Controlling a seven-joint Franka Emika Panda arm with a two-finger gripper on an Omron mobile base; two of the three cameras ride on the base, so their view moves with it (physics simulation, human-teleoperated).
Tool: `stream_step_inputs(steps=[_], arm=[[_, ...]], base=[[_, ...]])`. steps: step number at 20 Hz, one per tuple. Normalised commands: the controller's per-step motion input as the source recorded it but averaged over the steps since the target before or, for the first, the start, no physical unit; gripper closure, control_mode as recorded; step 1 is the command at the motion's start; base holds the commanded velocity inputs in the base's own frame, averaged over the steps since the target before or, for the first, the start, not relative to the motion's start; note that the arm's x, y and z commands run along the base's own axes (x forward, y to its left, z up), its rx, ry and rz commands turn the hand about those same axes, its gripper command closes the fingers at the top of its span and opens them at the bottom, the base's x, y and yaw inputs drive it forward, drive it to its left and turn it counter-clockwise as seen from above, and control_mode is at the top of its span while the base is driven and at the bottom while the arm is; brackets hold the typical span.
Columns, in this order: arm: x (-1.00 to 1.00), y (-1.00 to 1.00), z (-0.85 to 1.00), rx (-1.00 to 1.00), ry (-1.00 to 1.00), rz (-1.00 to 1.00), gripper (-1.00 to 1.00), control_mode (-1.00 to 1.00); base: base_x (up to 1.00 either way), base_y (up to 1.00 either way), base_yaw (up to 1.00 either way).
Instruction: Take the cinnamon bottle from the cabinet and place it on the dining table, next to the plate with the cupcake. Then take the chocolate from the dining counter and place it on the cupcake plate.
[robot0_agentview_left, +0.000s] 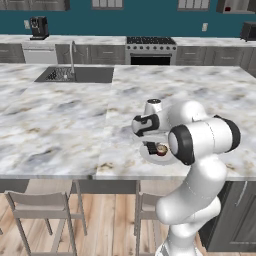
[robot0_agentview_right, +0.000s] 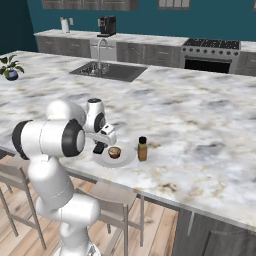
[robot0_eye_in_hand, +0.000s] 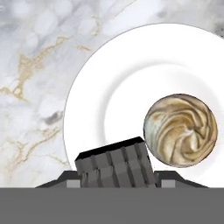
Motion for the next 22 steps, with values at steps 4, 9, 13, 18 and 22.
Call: stream_step_inputs(steps=[4,9,13,18,22], arm=[[0.21,-0.08,-0.03,0.0,0.0,0.08,1.0,-1.0],[0.14,0.0,-0.07,0.0,0.0,0.06,1.0,-1.0],[0.04,0.0,-0.14,0.0,0.0,0.04,1.0,-1.0],[-0.02,0.0,-0.2,0.0,0.0,0.03,1.0,-1.0],[-0.01,-0.02,-0.07,0.0,0.0,0.0,-1.0,-1.0]], base=[[0.0,0.0,0.0],[0.0,0.0,0.0],[0.0,0.0,0.0],[0.0,0.0,0.0],[0.0,0.0,0.0]])
